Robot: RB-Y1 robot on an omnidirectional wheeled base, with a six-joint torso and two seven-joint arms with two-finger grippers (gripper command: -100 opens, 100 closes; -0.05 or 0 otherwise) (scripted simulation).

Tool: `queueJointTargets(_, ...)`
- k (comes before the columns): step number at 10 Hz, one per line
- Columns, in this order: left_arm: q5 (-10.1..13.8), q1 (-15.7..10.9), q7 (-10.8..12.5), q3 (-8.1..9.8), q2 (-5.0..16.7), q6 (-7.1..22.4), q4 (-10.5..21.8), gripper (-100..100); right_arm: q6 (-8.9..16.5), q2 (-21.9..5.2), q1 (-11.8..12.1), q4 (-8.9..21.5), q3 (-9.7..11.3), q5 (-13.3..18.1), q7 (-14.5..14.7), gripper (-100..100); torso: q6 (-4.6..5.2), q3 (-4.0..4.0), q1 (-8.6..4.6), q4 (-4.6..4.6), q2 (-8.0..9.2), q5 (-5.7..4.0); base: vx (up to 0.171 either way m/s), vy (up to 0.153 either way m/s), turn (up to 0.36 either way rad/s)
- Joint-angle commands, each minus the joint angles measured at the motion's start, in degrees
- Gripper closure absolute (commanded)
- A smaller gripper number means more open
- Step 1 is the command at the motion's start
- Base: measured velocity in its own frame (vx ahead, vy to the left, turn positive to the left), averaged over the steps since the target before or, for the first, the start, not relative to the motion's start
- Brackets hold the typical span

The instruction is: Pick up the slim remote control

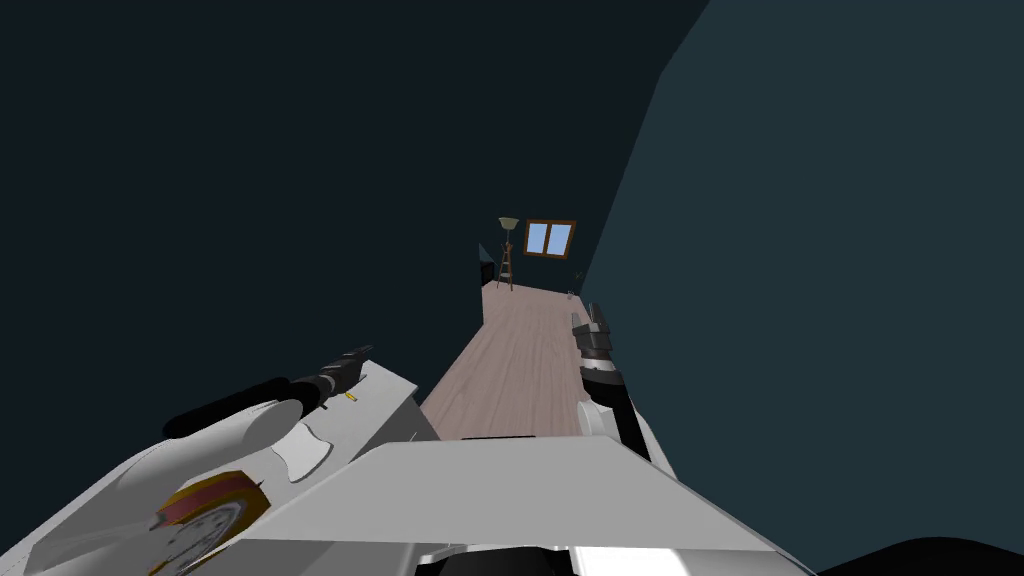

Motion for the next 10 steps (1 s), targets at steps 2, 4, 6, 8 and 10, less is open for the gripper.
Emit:
queueJointTargets(2,1.54,0.93,-3.7,1.83,1.27,4.82,3.05,-100,0.0,0.0,0.01,0.0,0.0,0.0,0.0,0,-0.03,0.0,0.01,0.0,0.01,0.01,0.04,0.028,-0.122)
queueJointTargets(4,2.44,1.8,-6.4,3.06,2.05,7.75,5.3,-100,0.0,0.0,0.01,0.0,-0.01,0.0,0.0,0,-0.03,-0.02,0.07,-0.01,-0.02,0.02,0.05,0.033,-0.094)
queueJointTargets(6,2.44,1.8,-6.68,3.06,2.05,9.73,5.3,-100,0.0,0.0,0.01,0.0,-0.01,0.0,0.0,0,-0.04,-0.04,0.06,-0.02,-0.06,0.02,0.042,0.026,-0.022)
queueJointTargets(8,3.24,2.72,-9.33,4.19,2.79,12.93,7.27,-100,0.0,0.0,0.0,0.0,0.0,0.0,0.0,0,-0.01,-0.01,0.03,0.0,-0.01,0.01,0.04,0.031,-0.095)
queueJointTargets(10,3.92,3.66,-12.0,5.22,3.48,15.94,9.22,-100,0.0,0.0,0.01,0.0,-0.01,0.0,0.0,0,-0.02,-0.03,0.08,-0.01,-0.04,0.02,0.051,0.037,-0.06)
